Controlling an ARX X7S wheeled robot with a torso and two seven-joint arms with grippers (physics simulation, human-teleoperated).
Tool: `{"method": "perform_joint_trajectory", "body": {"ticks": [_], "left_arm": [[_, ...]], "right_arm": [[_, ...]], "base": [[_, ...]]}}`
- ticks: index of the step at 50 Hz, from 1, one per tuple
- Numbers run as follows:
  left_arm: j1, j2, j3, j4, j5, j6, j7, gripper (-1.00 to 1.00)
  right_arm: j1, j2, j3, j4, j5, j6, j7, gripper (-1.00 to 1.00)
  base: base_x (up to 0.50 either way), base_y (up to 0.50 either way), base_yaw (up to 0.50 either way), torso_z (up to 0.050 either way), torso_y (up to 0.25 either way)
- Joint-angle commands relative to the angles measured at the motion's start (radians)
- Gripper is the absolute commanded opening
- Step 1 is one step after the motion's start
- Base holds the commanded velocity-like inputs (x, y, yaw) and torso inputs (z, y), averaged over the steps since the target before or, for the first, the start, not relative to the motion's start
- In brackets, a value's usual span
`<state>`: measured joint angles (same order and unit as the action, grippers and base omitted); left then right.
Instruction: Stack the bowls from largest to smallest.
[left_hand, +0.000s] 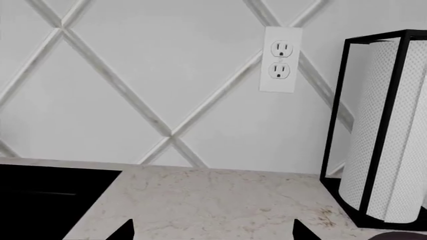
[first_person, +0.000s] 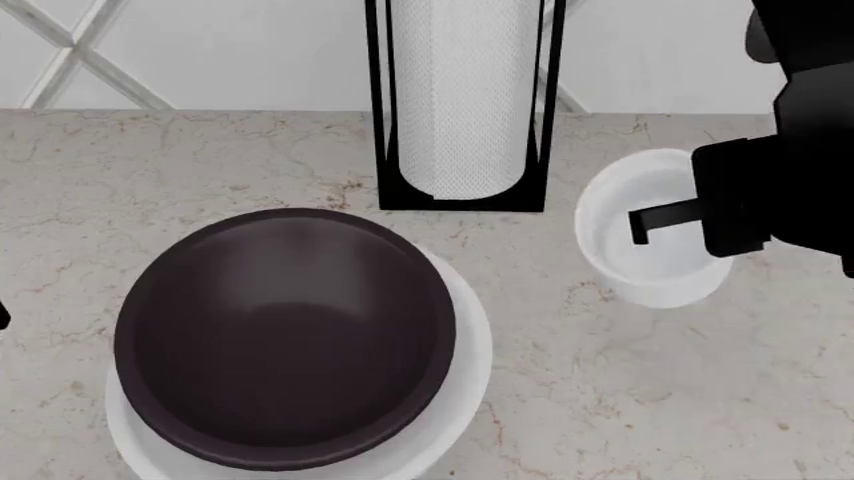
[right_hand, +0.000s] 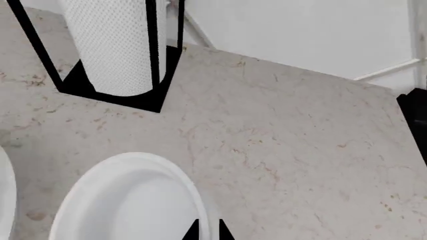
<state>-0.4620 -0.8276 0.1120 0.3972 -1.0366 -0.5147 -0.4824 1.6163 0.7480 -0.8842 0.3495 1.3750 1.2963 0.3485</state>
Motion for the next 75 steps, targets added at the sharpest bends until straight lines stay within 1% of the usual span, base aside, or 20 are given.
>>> {"method": "perform_joint_trajectory", "body": {"ticks": [1, 5, 14, 38, 54, 67, 75], "left_arm": [[0.021, -0.008, -0.017, 0.004, -0.005, 0.013, 0.002, 1.00], [0.028, -0.011, -0.026, 0.007, -0.010, 0.017, 0.002, 1.00], [0.047, -0.016, -0.041, 0.011, -0.013, 0.028, 0.000, 1.00], [0.061, -0.030, -0.062, 0.023, -0.028, 0.030, -0.007, 1.00], [0.077, -0.039, -0.079, 0.030, -0.035, 0.036, -0.010, 1.00], [0.097, -0.047, -0.093, 0.039, -0.038, 0.042, -0.012, 1.00], [0.104, -0.050, -0.099, 0.041, -0.040, 0.044, -0.014, 1.00]], "right_arm": [[0.095, -0.041, 0.044, -0.048, 0.018, 0.009, -0.010, -1.00], [0.116, -0.067, 0.044, -0.043, 0.022, 0.010, -0.020, -1.00], [0.153, -0.164, 0.020, -0.007, -0.007, -0.028, -0.111, -1.00], [0.183, -0.306, -0.031, 0.112, -0.075, -0.115, -0.266, -1.00], [0.162, -0.362, -0.032, 0.116, -0.057, -0.136, -0.302, -1.00], [0.150, -0.414, -0.053, 0.166, -0.075, -0.168, -0.364, -1.00], [0.130, -0.420, -0.055, 0.156, -0.064, -0.167, -0.370, -1.00]], "base": [[0.00, 0.00, 0.00, 0.000, 0.000], [0.00, 0.00, 0.00, 0.003, 0.003], [0.00, 0.00, 0.00, 0.000, 0.001], [0.00, 0.00, 0.00, 0.000, 0.001], [0.00, 0.00, 0.00, 0.000, 0.001], [0.00, 0.00, 0.00, 0.001, 0.001], [0.00, 0.00, 0.00, 0.000, 0.001]]}}
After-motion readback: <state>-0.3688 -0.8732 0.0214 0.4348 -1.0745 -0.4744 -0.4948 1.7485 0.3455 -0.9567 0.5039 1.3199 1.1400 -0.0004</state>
